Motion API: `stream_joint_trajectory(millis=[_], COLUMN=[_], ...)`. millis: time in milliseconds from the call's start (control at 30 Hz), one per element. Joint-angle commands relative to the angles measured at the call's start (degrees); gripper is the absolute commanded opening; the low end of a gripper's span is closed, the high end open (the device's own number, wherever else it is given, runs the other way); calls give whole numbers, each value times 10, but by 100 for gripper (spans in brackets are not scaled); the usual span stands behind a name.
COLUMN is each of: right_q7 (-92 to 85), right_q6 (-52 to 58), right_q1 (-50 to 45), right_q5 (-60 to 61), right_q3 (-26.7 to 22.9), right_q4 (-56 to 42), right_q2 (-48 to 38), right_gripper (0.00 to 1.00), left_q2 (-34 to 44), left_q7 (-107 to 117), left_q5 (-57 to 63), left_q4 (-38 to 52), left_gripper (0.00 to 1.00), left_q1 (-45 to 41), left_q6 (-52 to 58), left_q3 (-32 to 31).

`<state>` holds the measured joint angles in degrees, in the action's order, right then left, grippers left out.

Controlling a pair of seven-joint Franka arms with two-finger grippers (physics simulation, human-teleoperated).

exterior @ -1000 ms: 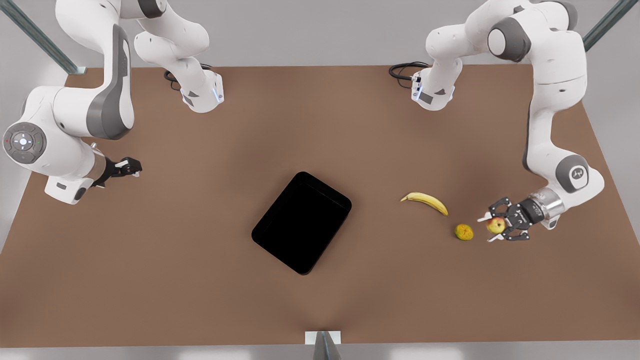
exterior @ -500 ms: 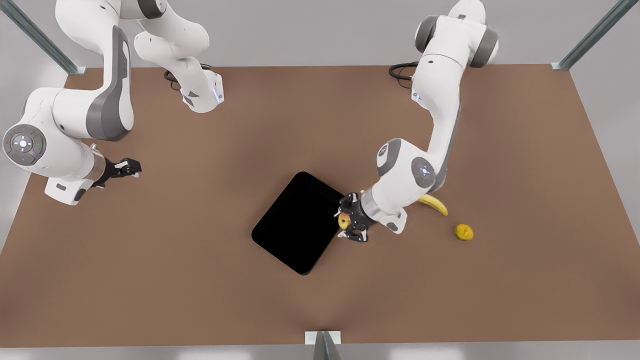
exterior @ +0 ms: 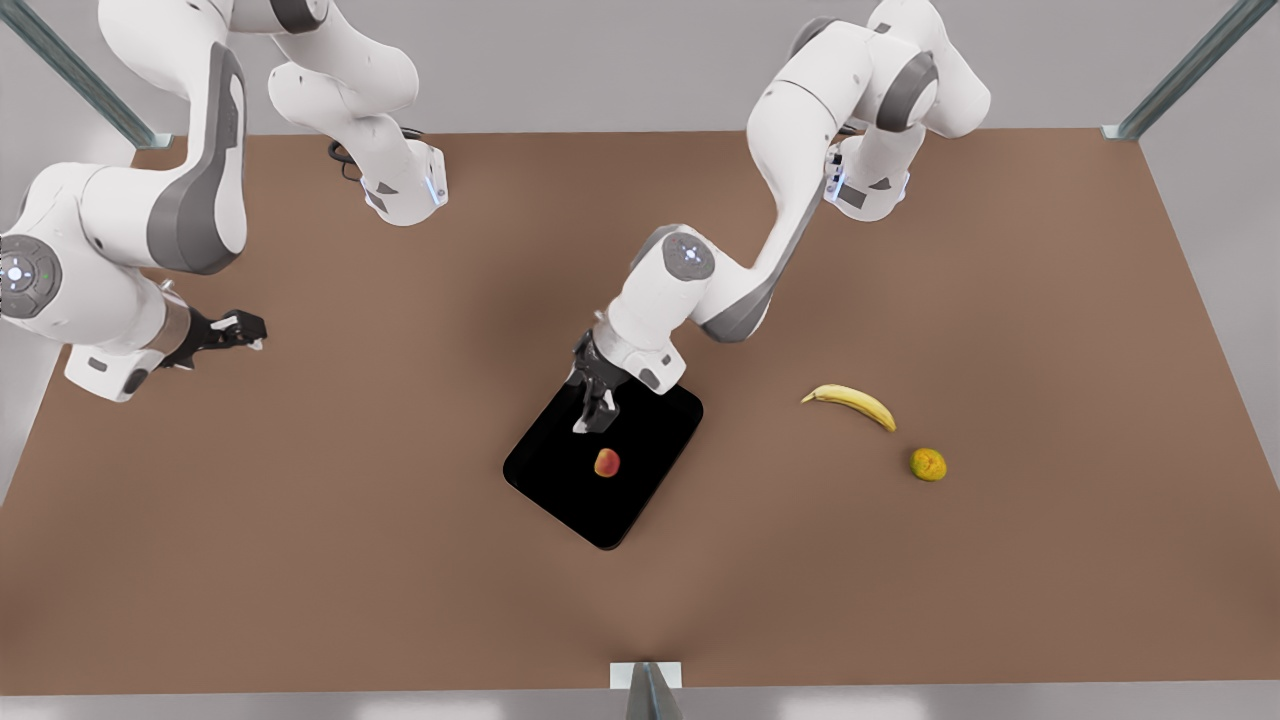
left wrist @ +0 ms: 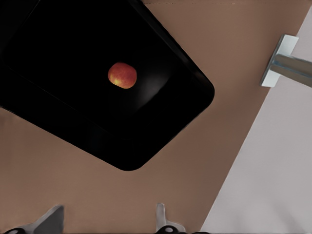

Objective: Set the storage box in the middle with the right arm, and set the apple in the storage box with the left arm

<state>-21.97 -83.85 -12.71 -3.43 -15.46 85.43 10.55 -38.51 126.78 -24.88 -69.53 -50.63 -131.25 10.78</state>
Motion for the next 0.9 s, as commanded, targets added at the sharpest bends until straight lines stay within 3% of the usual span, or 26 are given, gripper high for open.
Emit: stream_joint_trajectory(millis=[0,67,133,233,300,333,400,467,533,600,867], right_q7=[0,0,0,0,-1,-7,-8,-7,-7,-8,-8], right_q6=[0,-1,-1,-1,0,-1,-1,-1,-1,-1,-1], right_q1=[1,1,1,1,1,1,1,5,11,11,11], right_q5=[0,0,0,0,0,0,0,0,0,0,-1], right_q3=[0,0,0,0,0,0,0,0,3,3,3], right_q4=[0,-1,-1,-1,-2,-2,-2,-2,-2,-1,0], right_q2=[1,1,3,4,4,4,4,4,4,2,-3], right_gripper=[100,100,100,100,100,100,100,100,100,100,100], left_q2=[10,91,164,191,194,240,305,410,395,283,274], left_q7=[-7,-159,-302,-768,-816,-1013,-1095,-1247,-1241,-1258,-1256], left_q5=[-60,-61,-53,38,60,88,243,239,237,236,236], left_q4=[-2,-44,-114,-91,-62,-78,-100,-193,-174,-81,-78], left_gripper=[100,100,100,100,100,100,100,100,100,100,100], left_q1=[4,66,114,191,255,288,479,491,490,481,469], left_q6=[23,183,249,389,388,407,434,456,493,509,500], left_q3=[0,0,24,164,177,167,-123,-132,-138,-134,-136])
